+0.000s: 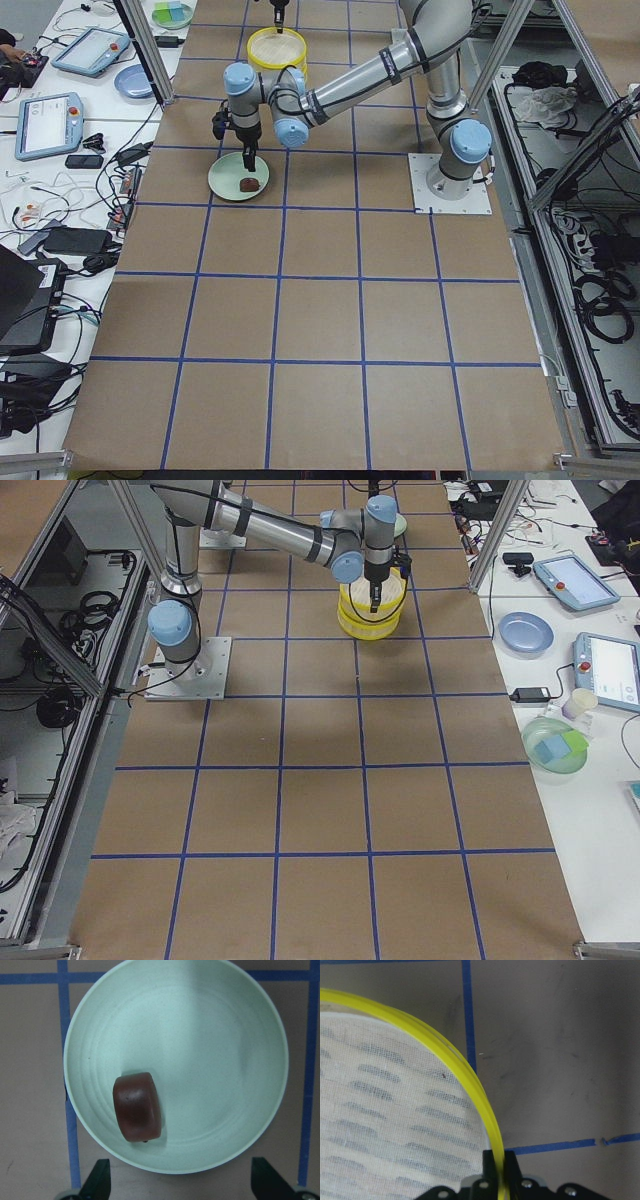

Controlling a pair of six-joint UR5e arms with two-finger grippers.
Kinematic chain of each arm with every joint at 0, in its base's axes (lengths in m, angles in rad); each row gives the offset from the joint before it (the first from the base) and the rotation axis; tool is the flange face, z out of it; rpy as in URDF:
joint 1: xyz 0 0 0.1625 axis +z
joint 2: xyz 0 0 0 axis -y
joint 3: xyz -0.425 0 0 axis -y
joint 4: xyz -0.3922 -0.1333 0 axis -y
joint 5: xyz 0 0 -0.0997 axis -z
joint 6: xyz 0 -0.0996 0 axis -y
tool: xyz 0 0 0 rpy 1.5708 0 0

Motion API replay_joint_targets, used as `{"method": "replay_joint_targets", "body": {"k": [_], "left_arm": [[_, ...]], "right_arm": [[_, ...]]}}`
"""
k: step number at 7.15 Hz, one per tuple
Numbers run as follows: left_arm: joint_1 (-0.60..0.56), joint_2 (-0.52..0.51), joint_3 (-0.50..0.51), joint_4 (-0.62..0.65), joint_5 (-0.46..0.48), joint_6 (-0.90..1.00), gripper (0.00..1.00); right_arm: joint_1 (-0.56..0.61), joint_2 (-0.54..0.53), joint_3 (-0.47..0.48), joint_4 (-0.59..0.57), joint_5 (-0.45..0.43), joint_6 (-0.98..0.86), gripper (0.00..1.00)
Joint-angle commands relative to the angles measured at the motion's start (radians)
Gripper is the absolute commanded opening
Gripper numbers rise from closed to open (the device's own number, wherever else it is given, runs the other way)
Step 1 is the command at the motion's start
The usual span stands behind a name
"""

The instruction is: Stack buns with steamer

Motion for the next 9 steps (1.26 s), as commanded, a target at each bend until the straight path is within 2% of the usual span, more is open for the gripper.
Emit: {"method": "replay_joint_targets", "body": {"k": [1, 3, 4, 5, 6, 8, 9], "left_arm": [[0.015, -0.080, -0.002, 0.104, 0.000, 0.002, 1.00], [0.024, -0.119, 0.009, 0.116, -0.006, 0.001, 0.97], [0.022, -0.128, 0.009, 0.116, -0.009, -0.002, 0.62], [0.022, -0.128, 0.009, 0.115, -0.009, -0.001, 0.18], [0.022, -0.127, 0.009, 0.115, -0.009, 0.007, 0.00], [0.022, -0.104, 0.013, 0.113, -0.014, -0.011, 0.00], [0.022, -0.090, 0.024, 0.110, -0.015, -0.016, 0.00]], "right_arm": [[-0.030, 0.001, 0.003, 0.003, 0.010, 0.008, 0.00], [-0.013, 0.002, 0.005, 0.005, 0.012, 0.030, 0.00], [-0.002, 0.005, 0.006, 0.005, 0.013, 0.031, 0.00], [0.005, 0.007, 0.007, 0.005, 0.010, 0.030, 0.00], [0.005, 0.007, 0.007, 0.005, 0.010, 0.028, 0.00], [0.005, 0.014, 0.007, -0.014, 0.013, 0.028, 0.09], [0.005, 0.016, 0.007, -0.020, 0.013, 0.030, 0.20]]}}
